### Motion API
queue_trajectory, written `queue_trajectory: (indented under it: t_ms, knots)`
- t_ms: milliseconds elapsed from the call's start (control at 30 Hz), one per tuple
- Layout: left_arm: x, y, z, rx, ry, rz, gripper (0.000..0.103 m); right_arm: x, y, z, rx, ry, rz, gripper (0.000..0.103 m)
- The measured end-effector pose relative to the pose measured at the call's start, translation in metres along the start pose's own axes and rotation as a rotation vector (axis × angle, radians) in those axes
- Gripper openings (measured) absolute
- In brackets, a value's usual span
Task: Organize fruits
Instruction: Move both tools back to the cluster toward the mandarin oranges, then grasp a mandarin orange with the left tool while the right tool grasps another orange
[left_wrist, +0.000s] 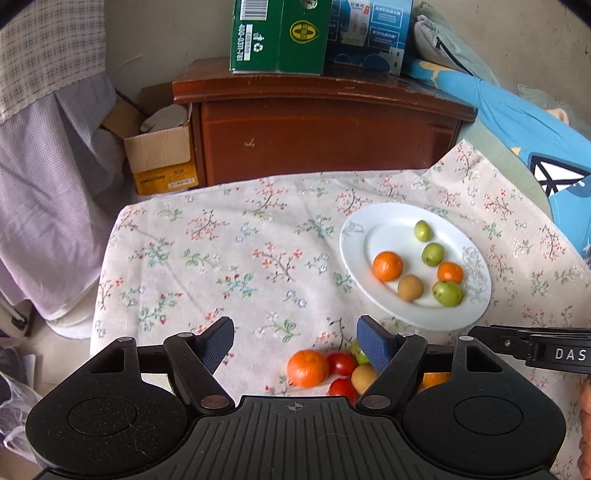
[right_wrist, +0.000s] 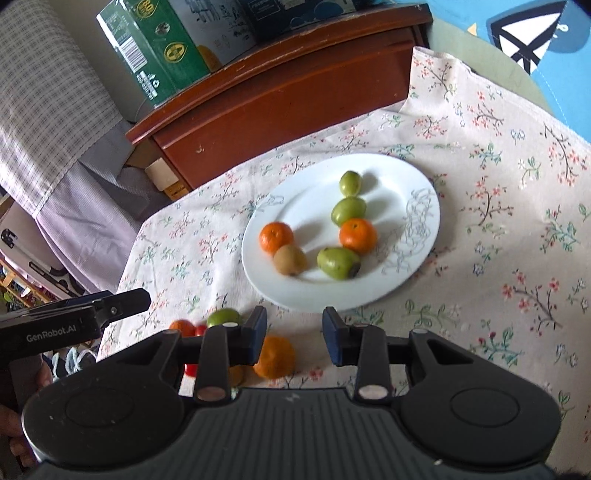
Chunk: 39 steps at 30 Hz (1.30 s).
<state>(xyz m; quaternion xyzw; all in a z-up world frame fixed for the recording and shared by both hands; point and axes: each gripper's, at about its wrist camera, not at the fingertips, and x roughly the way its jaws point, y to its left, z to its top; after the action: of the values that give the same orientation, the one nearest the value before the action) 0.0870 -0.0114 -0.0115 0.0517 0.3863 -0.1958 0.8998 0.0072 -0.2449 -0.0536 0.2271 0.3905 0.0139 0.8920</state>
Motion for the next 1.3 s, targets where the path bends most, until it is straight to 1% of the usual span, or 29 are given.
queue_trajectory:
  t_ms: [200,400,467,567,667,733,767,800,867,1067,1167,1200,1233,1267,1300]
  knots:
    - [0.007,0.008,-0.014,0.039,0.022,0.008,0.074,0.009,0.006,-0.01,-0.026,0.043,0.004,0.035]
    - [0.016,0.012,-0.024,0.072,0.036,-0.011,0.073,0.018,0.013,-0.016,-0.055,0.073,0.019,0.035]
    - [0.019,0.011,-0.026,0.08,0.039,-0.027,0.071,0.022,0.014,-0.017,-0.061,0.08,0.021,0.035]
    - [0.023,0.011,-0.028,0.079,0.038,-0.048,0.07,0.027,0.016,-0.019,-0.071,0.092,0.015,0.035]
    - [0.026,0.01,-0.028,0.073,0.034,-0.075,0.067,0.03,0.017,-0.019,-0.081,0.091,0.007,0.035]
    - [0.029,0.009,-0.029,0.07,0.039,-0.093,0.066,0.031,0.017,-0.02,-0.08,0.089,0.004,0.035]
    - [0.031,0.009,-0.03,0.069,0.045,-0.097,0.065,0.032,0.016,-0.02,-0.081,0.091,0.003,0.035]
    - [0.033,0.009,-0.03,0.066,0.051,-0.101,0.061,0.033,0.016,-0.02,-0.082,0.095,0.001,0.035]
    - [0.037,0.01,-0.031,0.05,0.062,-0.114,0.059,0.035,0.016,-0.021,-0.08,0.1,-0.003,0.035]
    - [0.044,0.016,-0.031,0.002,0.068,-0.139,0.058,0.036,0.018,-0.021,-0.092,0.092,-0.012,0.034]
    - [0.047,0.016,-0.031,0.003,0.066,-0.146,0.058,0.036,0.019,-0.021,-0.095,0.09,-0.014,0.035]
    - [0.048,0.015,-0.031,0.001,0.068,-0.153,0.052,0.036,0.019,-0.021,-0.095,0.089,-0.015,0.035]
    - [0.048,0.015,-0.031,-0.001,0.072,-0.165,0.05,0.036,0.019,-0.021,-0.094,0.089,-0.014,0.034]
    - [0.049,0.015,-0.031,-0.003,0.076,-0.176,0.044,0.036,0.019,-0.021,-0.094,0.088,-0.015,0.034]
    - [0.049,0.014,-0.031,0.001,0.079,-0.182,0.04,0.036,0.019,-0.021,-0.094,0.087,-0.015,0.033]
